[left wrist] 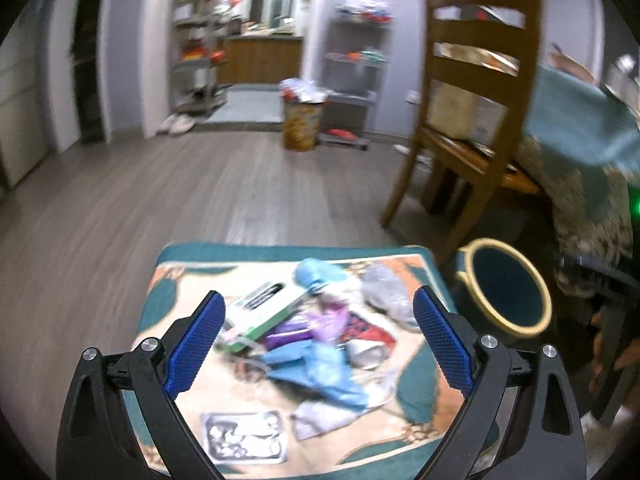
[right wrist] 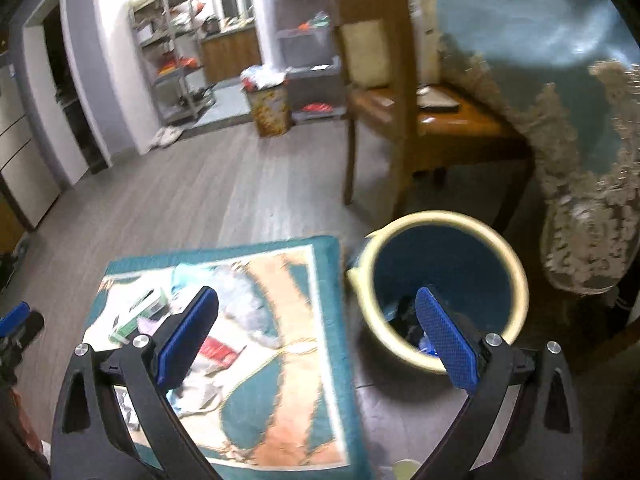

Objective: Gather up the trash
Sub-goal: 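Return both tools to the cushion and grasp the blue face mask with the right gripper, then grasp the green box with the left gripper while the right holds the mask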

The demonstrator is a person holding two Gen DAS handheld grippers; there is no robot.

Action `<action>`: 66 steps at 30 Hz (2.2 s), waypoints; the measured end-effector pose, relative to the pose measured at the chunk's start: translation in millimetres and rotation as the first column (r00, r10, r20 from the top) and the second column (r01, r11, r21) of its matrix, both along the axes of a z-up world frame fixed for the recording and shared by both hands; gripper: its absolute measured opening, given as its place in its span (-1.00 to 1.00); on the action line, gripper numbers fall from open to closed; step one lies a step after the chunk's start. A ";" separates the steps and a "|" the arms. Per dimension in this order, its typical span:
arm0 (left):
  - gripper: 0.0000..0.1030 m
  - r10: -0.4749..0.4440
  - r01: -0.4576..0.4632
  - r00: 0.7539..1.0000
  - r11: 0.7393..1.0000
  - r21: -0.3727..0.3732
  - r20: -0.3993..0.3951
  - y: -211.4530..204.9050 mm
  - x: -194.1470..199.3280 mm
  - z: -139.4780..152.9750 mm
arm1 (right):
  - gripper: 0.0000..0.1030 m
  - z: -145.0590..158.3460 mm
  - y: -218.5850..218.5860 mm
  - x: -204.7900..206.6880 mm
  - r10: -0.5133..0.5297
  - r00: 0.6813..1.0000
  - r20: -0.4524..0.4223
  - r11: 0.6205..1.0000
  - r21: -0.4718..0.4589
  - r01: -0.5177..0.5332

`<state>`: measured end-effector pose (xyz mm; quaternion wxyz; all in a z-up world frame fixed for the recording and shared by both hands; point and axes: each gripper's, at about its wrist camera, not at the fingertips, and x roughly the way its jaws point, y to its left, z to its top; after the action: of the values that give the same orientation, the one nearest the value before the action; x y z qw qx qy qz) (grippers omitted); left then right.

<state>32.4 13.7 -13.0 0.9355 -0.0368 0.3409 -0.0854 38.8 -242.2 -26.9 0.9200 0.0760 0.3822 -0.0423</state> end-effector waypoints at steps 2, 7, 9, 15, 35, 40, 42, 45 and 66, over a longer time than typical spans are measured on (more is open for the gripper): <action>0.83 0.046 -0.046 0.999 0.999 0.011 -0.011 18.7 0.2 -6.7 | 0.89 -9.6 20.3 5.4 0.041 0.999 -0.029 0.999 -0.010 -0.042; 0.83 0.146 -0.146 0.986 0.989 0.005 -0.077 62.6 1.8 -26.6 | 0.89 -33.9 73.7 15.8 0.145 0.986 -0.077 0.989 -0.018 -0.147; 0.83 0.170 -0.170 0.981 0.985 0.007 -0.098 75.3 0.8 -33.3 | 0.89 -42.2 90.7 17.7 0.175 0.981 -0.088 0.984 -0.007 -0.176; 0.83 0.195 -0.190 0.973 0.981 0.049 -0.123 102.3 -5.5 -47.9 | 0.89 -70.3 142.8 24.0 0.263 0.952 -0.157 0.964 0.014 -0.264; 0.83 0.201 -0.196 0.970 0.979 0.051 -0.137 121.1 38.8 -57.3 | -0.85 -97.9 200.3 28.3 0.482 0.838 -0.254 0.874 0.067 -0.482; 0.83 0.174 -0.168 0.973 0.985 0.050 -0.153 109.3 62.9 -65.4 | -0.85 -56.6 181.5 27.1 0.491 0.859 -0.147 0.871 0.095 -0.482; 0.83 0.163 -0.156 0.974 0.986 0.056 -0.158 102.2 70.2 -69.0 | -0.85 -45.9 171.8 29.0 0.472 0.872 -0.128 0.881 0.093 -0.463; 0.83 0.142 -0.134 0.975 0.989 0.059 -0.173 90.9 79.9 -77.5 | -0.85 -31.1 150.3 32.8 0.426 0.900 -0.094 0.904 0.088 -0.419; 0.83 -0.063 0.151 0.949 0.952 0.267 -0.310 -4.6 135.8 -146.7 | -0.85 -27.7 73.5 59.0 0.318 0.945 -0.083 0.929 0.229 -0.292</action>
<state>168.2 9.2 -159.6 0.8626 0.1058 0.4883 -0.0796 97.8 -168.7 -54.6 0.8776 0.1112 0.4454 0.1382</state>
